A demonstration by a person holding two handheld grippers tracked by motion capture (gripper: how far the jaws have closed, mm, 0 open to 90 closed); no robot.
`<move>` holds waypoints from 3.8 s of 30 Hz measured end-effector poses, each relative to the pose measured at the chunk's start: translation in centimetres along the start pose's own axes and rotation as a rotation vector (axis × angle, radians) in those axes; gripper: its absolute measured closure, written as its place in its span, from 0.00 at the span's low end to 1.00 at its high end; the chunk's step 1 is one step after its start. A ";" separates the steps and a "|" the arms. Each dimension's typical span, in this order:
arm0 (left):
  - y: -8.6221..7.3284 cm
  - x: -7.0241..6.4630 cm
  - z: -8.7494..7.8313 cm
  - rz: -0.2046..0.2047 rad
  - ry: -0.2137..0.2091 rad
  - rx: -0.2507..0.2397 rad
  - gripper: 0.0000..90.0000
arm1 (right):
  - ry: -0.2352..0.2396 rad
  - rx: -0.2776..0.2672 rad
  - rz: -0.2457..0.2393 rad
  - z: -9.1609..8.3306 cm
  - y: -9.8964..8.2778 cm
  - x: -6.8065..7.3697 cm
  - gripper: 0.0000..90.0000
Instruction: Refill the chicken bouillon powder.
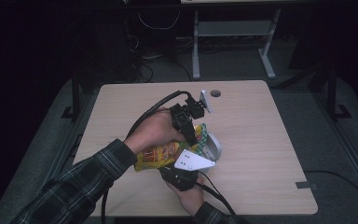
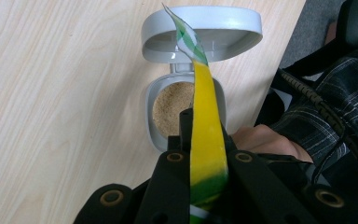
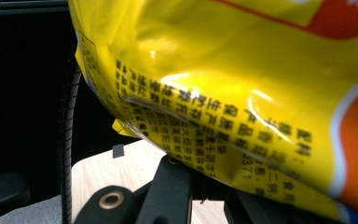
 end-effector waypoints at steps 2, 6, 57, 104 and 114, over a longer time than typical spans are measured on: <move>0.1 0.0 0.0 0.001 0.000 0.000 1.00 | 0.000 0.000 0.000 0.0 0.0 -0.1 1.00; 0.3 0.0 -0.2 0.006 0.001 -0.008 1.00 | -0.005 -0.003 0.001 -0.1 0.2 -0.2 1.00; 0.5 -0.1 -0.5 0.014 0.001 -0.016 1.00 | -0.010 -0.011 -0.001 -0.3 0.6 -0.4 1.00; -3.5 0.6 -4.0 0.015 -0.142 -0.351 1.00 | -0.018 0.091 0.003 -0.1 -1.5 -0.7 1.00; -5.3 0.9 -4.9 0.023 -0.191 -0.416 1.00 | -0.022 0.100 0.021 -0.6 -1.5 -1.0 1.00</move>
Point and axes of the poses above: each handheld gripper's, and its own axes: z roughly forward along the jaws, y roughly out of its top, x roughly to its left, the point moved 9 cm from there along z, roughly forward along the jaws, and after that the axes turned 2 degrees about -z, right-handed, at the moved point
